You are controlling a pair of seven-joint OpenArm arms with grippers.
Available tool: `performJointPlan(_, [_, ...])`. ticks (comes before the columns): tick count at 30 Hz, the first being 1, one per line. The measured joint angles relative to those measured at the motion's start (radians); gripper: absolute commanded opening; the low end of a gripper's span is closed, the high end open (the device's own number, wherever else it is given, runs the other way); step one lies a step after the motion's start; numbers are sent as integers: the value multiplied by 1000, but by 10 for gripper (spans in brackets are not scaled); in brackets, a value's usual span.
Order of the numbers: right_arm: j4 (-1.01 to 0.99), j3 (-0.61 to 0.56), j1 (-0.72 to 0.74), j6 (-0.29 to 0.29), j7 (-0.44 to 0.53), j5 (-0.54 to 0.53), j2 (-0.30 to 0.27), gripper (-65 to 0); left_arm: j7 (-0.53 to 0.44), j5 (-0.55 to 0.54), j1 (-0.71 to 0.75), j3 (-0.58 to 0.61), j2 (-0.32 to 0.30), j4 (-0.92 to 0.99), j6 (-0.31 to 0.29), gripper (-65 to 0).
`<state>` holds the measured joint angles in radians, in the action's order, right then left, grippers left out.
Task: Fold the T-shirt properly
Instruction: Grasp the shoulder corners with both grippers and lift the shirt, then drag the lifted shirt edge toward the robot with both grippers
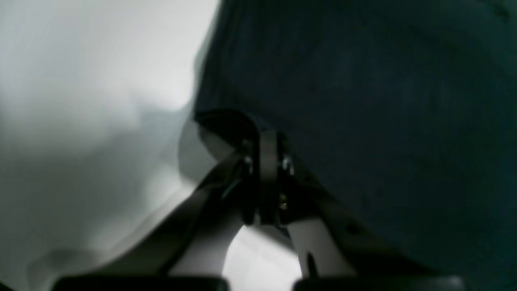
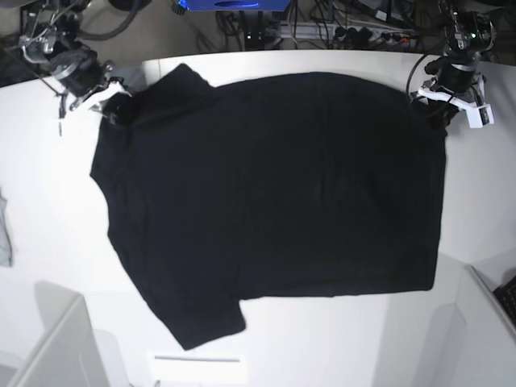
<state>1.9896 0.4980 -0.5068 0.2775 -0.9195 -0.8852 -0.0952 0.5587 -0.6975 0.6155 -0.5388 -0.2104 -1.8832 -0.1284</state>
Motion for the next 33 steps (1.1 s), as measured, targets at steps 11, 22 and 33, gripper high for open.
performJointPlan(11, [-7,-1,127,-116,-27,-3,0,-650,2,7,-74,0,2,8,7,-650])
performJointPlan(22, [-124,-10,208,-121,-27,20,-5,-650,6,8,-136,-1,2,94,14,-650])
performJointPlan(33, [-223,-47,306,-121,-28,107,-15,-650,71,8,-197,-4,-6,114,12,-650])
